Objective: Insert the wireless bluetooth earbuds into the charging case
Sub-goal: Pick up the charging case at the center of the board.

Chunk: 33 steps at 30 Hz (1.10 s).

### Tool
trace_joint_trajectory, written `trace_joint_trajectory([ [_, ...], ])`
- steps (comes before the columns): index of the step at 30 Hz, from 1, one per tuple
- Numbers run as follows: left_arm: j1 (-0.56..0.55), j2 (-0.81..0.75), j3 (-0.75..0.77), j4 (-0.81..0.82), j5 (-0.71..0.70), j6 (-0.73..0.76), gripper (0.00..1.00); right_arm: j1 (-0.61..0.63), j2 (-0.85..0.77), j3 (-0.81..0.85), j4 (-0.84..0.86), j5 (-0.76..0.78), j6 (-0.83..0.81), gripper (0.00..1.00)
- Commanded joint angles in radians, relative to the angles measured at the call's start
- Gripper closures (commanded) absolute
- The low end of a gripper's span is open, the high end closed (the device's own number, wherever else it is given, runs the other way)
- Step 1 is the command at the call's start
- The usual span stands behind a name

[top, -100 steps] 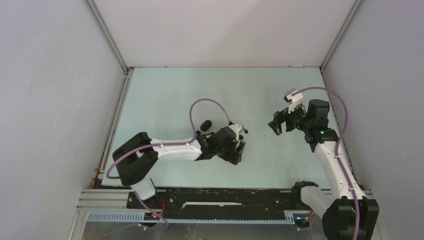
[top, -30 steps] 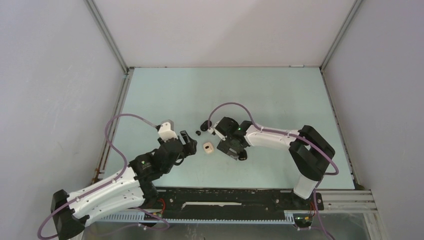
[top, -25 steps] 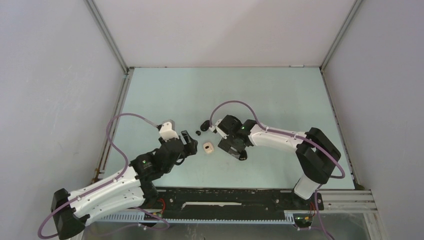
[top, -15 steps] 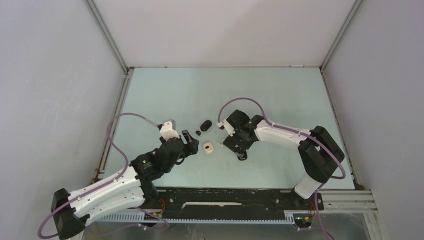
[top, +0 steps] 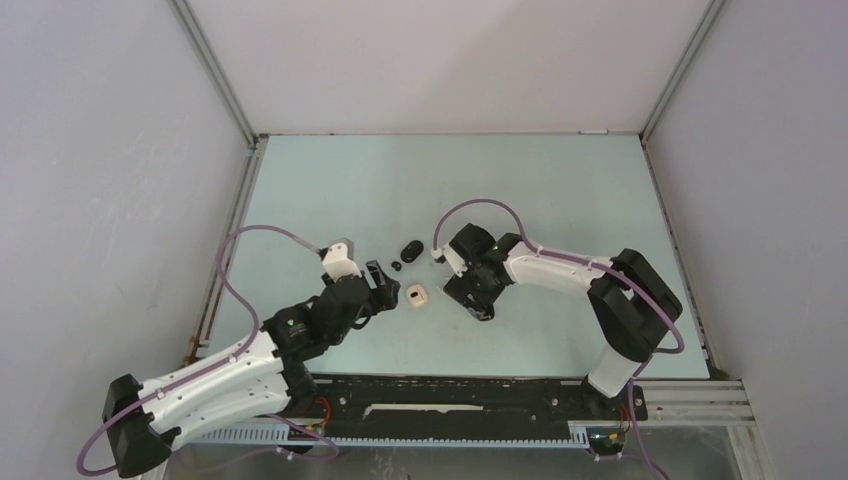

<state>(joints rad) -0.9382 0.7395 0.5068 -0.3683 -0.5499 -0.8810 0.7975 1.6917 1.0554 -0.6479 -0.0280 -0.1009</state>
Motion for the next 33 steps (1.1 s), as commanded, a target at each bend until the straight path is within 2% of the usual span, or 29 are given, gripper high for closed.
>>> trace_joint_trajectory([
  [1, -0.002, 0.004, 0.013, 0.033, -0.006, 0.022, 0.21, -0.004, 0.014, -0.017, 0.027, 0.084, -0.001, 0.25],
  [11, -0.001, 0.035, 0.015, 0.065, 0.003, 0.041, 0.21, -0.039, -0.037, -0.043, 0.015, 0.014, -0.054, 0.43],
  [21, -0.001, 0.04, 0.005, 0.091, 0.04, 0.047, 0.21, -0.042, -0.017, -0.106, 0.075, -0.033, -0.141, 0.39],
  [24, -0.001, 0.044, 0.002, 0.116, 0.086, 0.076, 0.22, -0.05, -0.029, -0.129, 0.104, -0.031, -0.166, 0.5],
  [26, -0.001, 0.06, 0.004, 0.136, 0.124, 0.09, 0.22, -0.062, -0.047, -0.144, 0.124, -0.029, -0.172, 0.52],
  [28, -0.002, 0.08, 0.006, 0.153, 0.152, 0.094, 0.22, -0.072, -0.07, -0.155, 0.141, -0.028, -0.175, 0.49],
  [31, -0.002, 0.118, 0.008, 0.18, 0.176, 0.094, 0.23, -0.082, -0.091, -0.158, 0.156, -0.038, -0.176, 0.37],
  [33, -0.004, 0.138, 0.012, 0.195, 0.189, 0.096, 0.23, -0.082, -0.099, -0.157, 0.168, -0.042, -0.174, 0.33],
])
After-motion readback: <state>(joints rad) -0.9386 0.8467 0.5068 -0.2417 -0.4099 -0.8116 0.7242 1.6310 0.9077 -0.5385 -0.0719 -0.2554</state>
